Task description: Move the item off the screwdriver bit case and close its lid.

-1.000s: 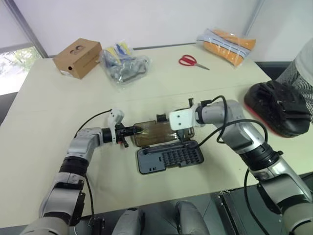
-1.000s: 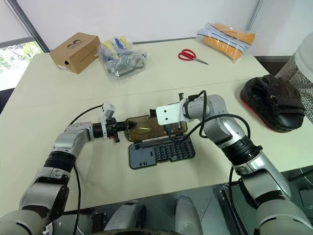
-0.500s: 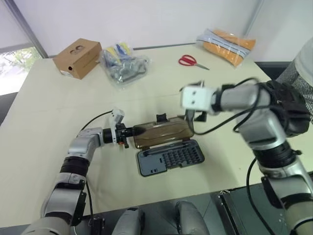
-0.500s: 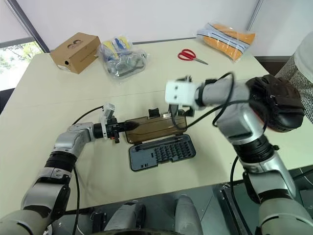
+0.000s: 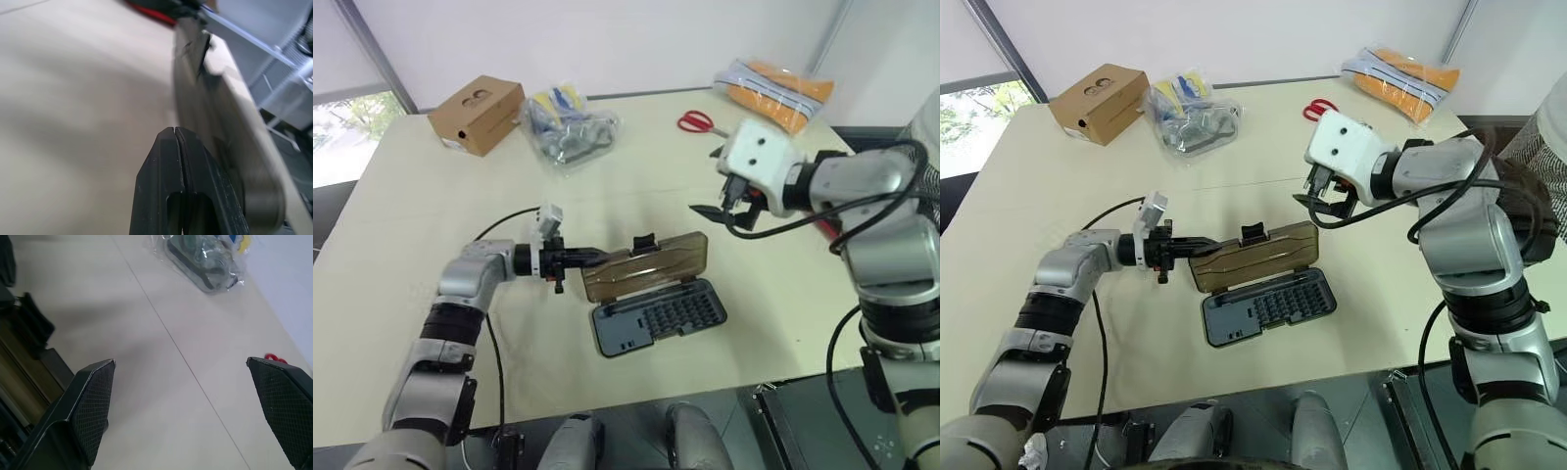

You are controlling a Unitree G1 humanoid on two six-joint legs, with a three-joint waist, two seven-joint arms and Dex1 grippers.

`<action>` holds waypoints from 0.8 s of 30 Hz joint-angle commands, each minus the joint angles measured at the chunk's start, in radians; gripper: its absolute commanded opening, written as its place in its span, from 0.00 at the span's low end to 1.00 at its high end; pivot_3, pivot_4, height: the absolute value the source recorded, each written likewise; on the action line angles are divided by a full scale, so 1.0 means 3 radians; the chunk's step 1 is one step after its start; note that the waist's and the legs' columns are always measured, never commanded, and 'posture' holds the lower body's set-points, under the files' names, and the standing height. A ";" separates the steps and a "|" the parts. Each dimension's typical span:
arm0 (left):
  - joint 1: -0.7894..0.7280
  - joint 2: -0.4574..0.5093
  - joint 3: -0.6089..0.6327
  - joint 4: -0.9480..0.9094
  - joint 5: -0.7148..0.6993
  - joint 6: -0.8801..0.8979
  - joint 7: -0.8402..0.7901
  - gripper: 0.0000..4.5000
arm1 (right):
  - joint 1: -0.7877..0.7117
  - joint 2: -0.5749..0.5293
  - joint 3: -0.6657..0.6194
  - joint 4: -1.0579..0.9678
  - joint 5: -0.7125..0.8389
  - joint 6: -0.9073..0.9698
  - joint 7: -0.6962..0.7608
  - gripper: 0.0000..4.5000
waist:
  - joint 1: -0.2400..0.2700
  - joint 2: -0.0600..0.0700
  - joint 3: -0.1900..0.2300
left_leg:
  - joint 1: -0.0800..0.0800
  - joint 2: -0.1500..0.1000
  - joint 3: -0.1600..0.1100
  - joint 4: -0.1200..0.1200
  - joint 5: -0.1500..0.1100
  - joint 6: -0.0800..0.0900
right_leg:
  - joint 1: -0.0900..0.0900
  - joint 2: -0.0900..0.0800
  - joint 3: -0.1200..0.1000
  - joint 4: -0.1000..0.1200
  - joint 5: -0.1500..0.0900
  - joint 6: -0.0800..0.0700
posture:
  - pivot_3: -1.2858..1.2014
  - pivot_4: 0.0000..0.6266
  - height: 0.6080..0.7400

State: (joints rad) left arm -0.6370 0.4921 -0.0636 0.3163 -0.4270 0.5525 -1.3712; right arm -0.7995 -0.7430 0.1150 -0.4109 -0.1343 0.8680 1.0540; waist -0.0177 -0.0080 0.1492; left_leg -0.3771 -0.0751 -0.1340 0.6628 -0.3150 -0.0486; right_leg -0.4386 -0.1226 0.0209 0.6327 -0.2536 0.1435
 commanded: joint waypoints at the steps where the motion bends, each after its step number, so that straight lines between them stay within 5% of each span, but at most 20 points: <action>1: -0.0030 0.0104 -0.0096 -0.0294 -0.0118 0.0161 -0.0199 0.00 | -0.0012 -0.0060 -0.0014 -0.0140 0.0073 0.0011 -0.0120 0.99 | 0.0000 0.0000 0.0000 | 0.0000 0.0000 0.0000 0.0000 0.0000 0.0000 | 0.0000 0.0000 0.0000 0.0000 0.0000 0.0000 | 0.52 0.24 1.00; 14: 0.0236 0.0483 -0.0812 -0.0520 0.0030 0.0038 -0.0802 0.00 | 0.0192 -0.0208 0.0022 -0.0310 0.0277 0.0155 -0.0333 0.99 | 0.0004 0.0000 0.0000 | 0.0000 0.0000 0.0001 0.0001 -0.0001 0.0001 | 0.0001 0.0000 0.0000 0.0000 0.0000 0.0000 | 0.52 0.24 1.00; 24: 0.0252 0.0347 -0.0934 -0.0226 0.0248 -0.0335 -0.0741 0.00 | 0.0475 -0.0190 0.0024 -0.0415 0.0476 0.0308 -0.0568 0.99 | 0.0021 0.0000 0.0000 | 0.0007 0.0000 0.0002 0.0006 -0.0004 0.0008 | 0.0012 0.0000 -0.0002 -0.0002 0.0000 0.0000 | 0.52 0.24 1.00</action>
State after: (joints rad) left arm -0.5561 0.6016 -0.3390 0.2381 -0.3775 0.4517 -1.6077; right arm -0.6451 -0.7943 0.1440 -0.4890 -0.0082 0.9536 0.8988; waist -0.0114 -0.0080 0.1491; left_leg -0.3752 -0.0750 -0.1335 0.6648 -0.3164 -0.0460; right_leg -0.4348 -0.1227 0.0205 0.6323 -0.2537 0.1435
